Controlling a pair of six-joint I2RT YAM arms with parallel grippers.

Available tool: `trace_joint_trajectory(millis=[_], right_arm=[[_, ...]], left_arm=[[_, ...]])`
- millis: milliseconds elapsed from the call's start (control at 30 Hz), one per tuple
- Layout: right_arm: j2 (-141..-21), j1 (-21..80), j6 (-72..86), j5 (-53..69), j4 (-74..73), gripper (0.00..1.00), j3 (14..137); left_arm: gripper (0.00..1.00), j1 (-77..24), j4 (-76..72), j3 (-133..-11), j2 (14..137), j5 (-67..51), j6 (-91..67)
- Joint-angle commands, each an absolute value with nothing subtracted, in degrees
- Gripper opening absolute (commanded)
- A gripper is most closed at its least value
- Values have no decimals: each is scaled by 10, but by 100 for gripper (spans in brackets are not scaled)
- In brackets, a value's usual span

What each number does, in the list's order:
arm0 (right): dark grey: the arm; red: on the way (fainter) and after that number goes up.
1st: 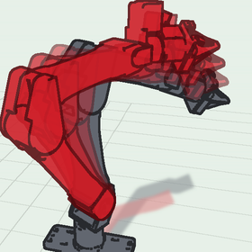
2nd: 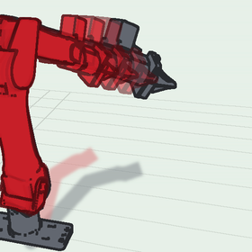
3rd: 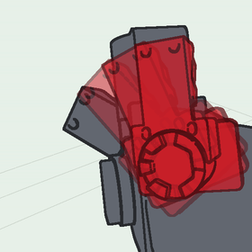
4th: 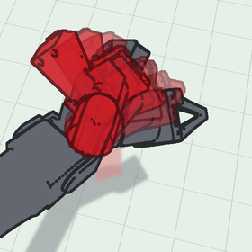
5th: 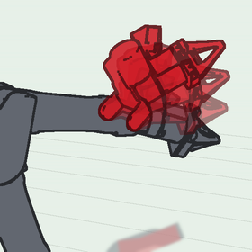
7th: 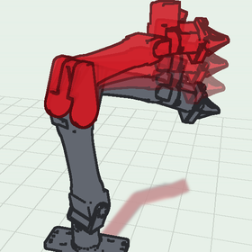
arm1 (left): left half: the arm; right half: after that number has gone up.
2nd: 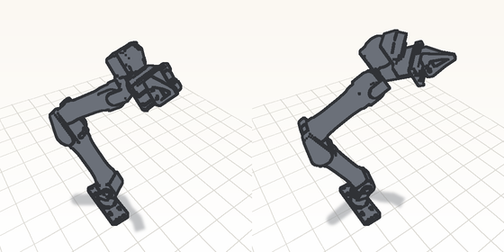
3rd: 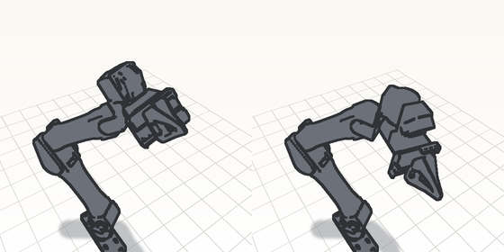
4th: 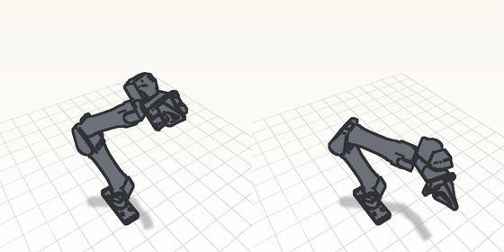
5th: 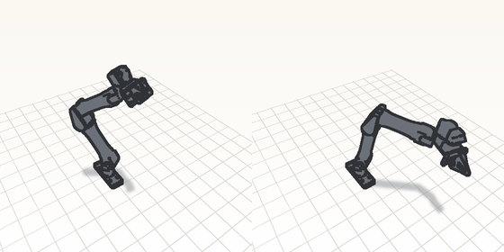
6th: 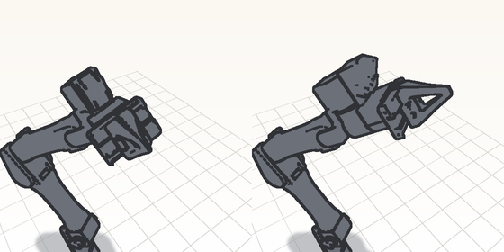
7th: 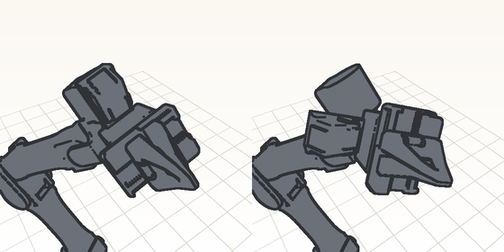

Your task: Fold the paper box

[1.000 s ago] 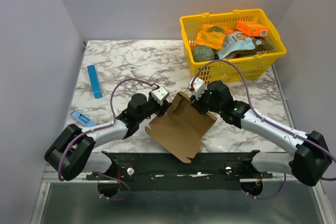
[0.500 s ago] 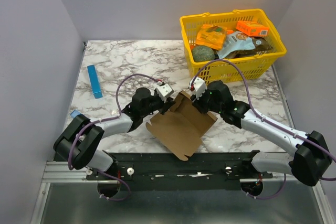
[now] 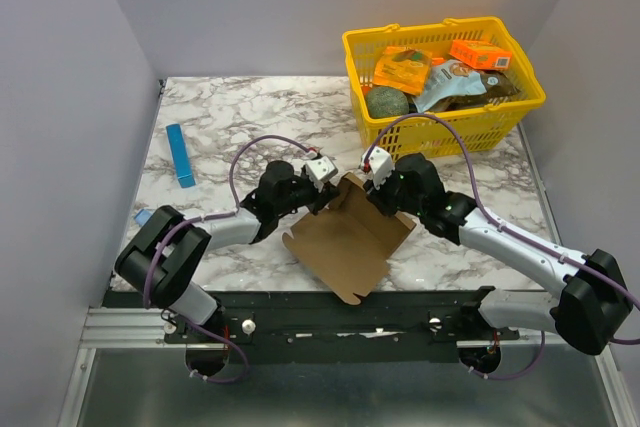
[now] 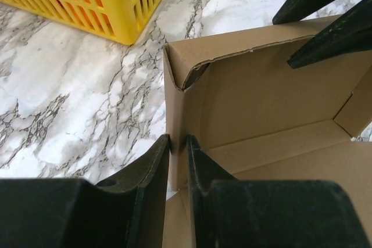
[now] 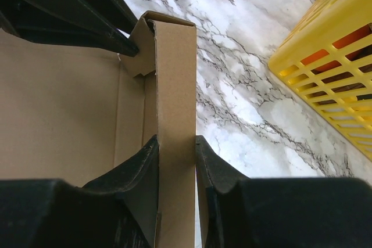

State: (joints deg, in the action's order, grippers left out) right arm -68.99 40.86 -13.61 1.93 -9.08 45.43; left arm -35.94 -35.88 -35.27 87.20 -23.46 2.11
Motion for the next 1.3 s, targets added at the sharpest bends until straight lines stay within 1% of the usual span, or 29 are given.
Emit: trace_joint_trajectory(millis=[0, 100, 300, 400, 433, 467, 533, 567, 667, 767, 933, 1000, 1033, 1133, 1267], right_arm=[[-685, 416, -141, 42, -79, 35, 453], [-686, 415, -141, 45, -78, 35, 453], [-692, 415, -141, 47, -79, 35, 454], [-693, 416, -141, 45, -78, 35, 455], [-693, 415, -140, 45, -79, 35, 455], [-693, 415, -141, 45, -79, 35, 454], [-693, 415, -141, 44, -79, 35, 454], [-693, 416, -141, 43, -79, 35, 454], [-693, 416, -141, 40, -79, 35, 454], [-690, 415, -139, 37, -78, 35, 454], [-689, 416, -139, 35, -77, 35, 454], [-689, 415, -138, 33, -77, 35, 454], [-687, 415, -139, 32, -77, 35, 454], [-685, 415, -137, 28, -77, 35, 452], [-681, 416, -138, 27, -77, 35, 450]], left_arm=[[25, -359, -385, -372, 887, -246, 23], [25, -360, -388, -375, 892, -238, 27], [36, -363, -403, -376, 903, -238, 25], [36, -363, -407, -381, 912, -244, 22], [35, -363, -407, -381, 913, -242, 20], [31, -363, -409, -381, 915, -241, 21], [27, -364, -409, -382, 918, -238, 21], [22, -364, -408, -383, 919, -235, 22], [16, -366, -405, -381, 920, -214, 30], [12, -375, -403, -375, 919, -180, 41], [1, -415, -401, -366, 916, -36, 101], [0, -429, -412, -358, 919, -5, 115], [0, -434, -414, -357, 922, 46, 133], [0, -450, -424, -353, 931, 115, 165], [0, -464, -473, -339, 941, 168, 185]])
